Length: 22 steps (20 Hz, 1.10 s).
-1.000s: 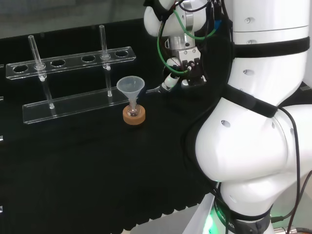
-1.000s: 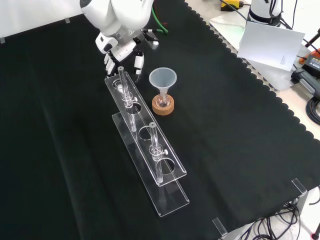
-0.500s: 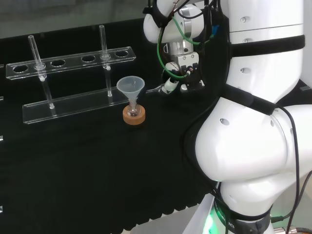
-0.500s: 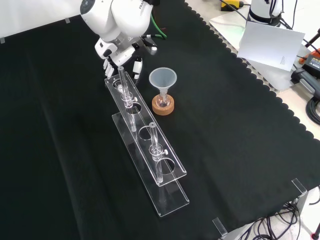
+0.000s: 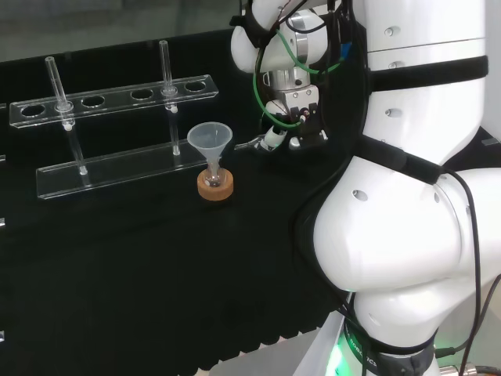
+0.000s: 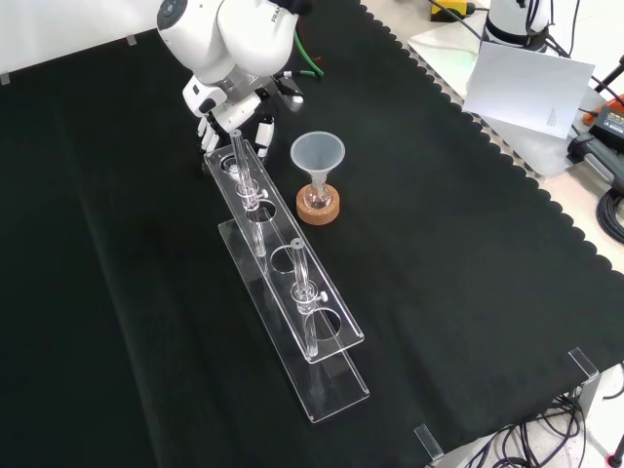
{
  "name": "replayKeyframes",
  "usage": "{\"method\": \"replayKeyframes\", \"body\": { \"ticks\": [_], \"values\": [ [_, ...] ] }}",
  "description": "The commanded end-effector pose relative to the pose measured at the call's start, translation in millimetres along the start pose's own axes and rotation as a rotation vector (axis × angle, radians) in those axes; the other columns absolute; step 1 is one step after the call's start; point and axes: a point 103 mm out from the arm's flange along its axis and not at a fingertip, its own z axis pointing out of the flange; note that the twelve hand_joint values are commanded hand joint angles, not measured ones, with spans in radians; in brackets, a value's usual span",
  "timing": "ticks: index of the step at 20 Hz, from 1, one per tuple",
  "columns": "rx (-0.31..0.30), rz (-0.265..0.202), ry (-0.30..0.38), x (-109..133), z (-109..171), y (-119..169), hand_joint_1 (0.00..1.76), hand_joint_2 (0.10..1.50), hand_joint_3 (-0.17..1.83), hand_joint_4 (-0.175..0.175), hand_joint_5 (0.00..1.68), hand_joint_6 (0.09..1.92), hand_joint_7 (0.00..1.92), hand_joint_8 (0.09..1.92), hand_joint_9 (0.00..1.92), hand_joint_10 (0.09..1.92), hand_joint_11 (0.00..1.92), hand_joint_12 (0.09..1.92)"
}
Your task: Pick up the weighing funnel.
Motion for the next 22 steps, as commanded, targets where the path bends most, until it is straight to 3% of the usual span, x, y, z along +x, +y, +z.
{"method": "replayKeyframes", "body": {
  "ticks": [1,10,22],
  "values": [
    [-0.018,0.004,-0.008,1.3,2.5,1.8,0.87,0.96,-0.17,-0.023,0.59,0.09,0.53,0.68,0.83,0.48,0.55,1.26],
    [-0.048,0.013,-0.030,1.4,6.7,6.0,0.92,0.96,-0.17,-0.018,0.64,0.11,0.51,0.66,0.83,0.48,0.57,1.25],
    [-0.044,0.019,-0.034,-4.7,8.4,10.0,0.96,0.98,-0.17,-0.013,0.70,0.20,0.49,0.67,0.83,0.46,0.57,1.24]
  ]
}}
